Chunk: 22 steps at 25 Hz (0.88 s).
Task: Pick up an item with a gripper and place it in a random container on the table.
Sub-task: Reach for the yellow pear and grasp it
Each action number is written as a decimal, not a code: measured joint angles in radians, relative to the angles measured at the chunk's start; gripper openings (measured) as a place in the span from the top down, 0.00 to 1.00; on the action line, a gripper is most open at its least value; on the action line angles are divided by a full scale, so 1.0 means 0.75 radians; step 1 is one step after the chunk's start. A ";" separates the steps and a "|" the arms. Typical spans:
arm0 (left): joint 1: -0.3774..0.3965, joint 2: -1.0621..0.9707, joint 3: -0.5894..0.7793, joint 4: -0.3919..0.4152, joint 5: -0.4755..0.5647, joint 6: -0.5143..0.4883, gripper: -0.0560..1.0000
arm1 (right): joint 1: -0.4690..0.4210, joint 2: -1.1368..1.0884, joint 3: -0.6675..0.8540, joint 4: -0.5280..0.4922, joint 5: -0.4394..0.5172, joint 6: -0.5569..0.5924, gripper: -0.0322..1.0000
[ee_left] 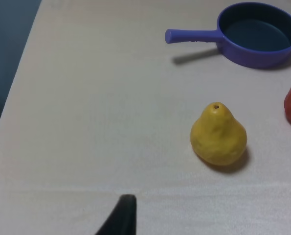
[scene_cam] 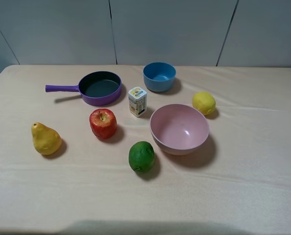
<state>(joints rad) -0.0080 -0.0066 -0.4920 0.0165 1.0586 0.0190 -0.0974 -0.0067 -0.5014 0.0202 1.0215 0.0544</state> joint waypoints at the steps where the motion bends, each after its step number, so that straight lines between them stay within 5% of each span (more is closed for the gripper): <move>1: 0.000 0.000 0.000 0.000 0.000 0.000 0.03 | 0.000 0.000 0.000 0.000 0.000 0.000 0.30; 22: 0.000 0.000 0.000 0.000 0.000 0.000 0.03 | 0.000 0.000 0.000 0.002 0.000 0.000 0.30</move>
<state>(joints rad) -0.0080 -0.0066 -0.4920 0.0165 1.0586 0.0190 -0.0974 -0.0067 -0.5014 0.0220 1.0215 0.0544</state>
